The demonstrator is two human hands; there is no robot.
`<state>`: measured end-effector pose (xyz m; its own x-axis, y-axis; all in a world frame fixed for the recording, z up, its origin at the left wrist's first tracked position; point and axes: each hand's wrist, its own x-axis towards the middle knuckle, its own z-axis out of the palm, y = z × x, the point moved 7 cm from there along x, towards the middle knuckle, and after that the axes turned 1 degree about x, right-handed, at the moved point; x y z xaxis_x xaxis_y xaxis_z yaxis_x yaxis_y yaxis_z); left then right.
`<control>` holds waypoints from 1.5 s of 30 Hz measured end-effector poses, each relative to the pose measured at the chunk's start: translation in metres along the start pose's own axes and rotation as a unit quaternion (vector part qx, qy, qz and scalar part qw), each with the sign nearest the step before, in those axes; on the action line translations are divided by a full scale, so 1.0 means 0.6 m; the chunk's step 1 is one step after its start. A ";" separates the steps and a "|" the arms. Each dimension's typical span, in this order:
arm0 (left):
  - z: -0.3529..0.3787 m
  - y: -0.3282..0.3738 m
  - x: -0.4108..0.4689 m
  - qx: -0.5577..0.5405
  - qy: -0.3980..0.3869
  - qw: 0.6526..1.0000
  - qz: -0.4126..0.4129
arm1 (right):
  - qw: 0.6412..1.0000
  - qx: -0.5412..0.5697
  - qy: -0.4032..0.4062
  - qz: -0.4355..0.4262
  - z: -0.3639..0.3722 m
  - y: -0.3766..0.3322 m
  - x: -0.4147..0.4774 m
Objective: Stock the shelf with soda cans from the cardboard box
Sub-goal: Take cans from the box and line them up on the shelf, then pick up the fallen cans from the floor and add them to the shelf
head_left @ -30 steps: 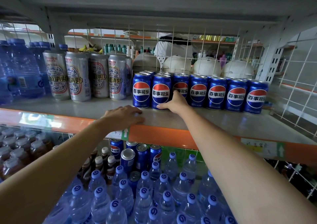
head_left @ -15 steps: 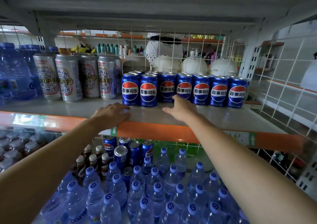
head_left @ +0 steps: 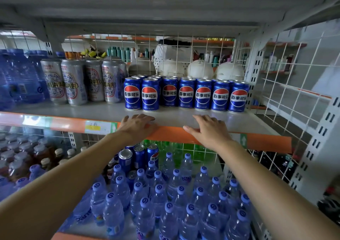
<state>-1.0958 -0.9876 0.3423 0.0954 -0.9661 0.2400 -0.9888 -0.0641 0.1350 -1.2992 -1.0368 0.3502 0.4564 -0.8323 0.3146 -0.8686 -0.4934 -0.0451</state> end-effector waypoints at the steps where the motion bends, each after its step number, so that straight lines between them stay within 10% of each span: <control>1: 0.004 0.002 0.000 0.009 -0.004 1.000 0.000 | 1.000 -0.008 0.001 0.000 0.002 0.006 -0.006; 23: 0.012 0.001 -0.025 0.006 0.050 0.991 0.120 | 0.999 -0.035 0.036 -0.003 0.019 -0.028 -0.033; 45: -0.246 0.019 -0.106 -0.041 -0.185 0.981 0.031 | 0.977 0.036 -0.199 0.065 -0.233 -0.136 -0.083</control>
<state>-1.0962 -0.8901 0.4707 -0.0286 -0.9933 -0.1124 -0.9774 0.0042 0.2113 -1.2782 -0.9195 0.4709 0.3944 -0.9144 -0.0911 -0.9151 -0.3816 -0.1304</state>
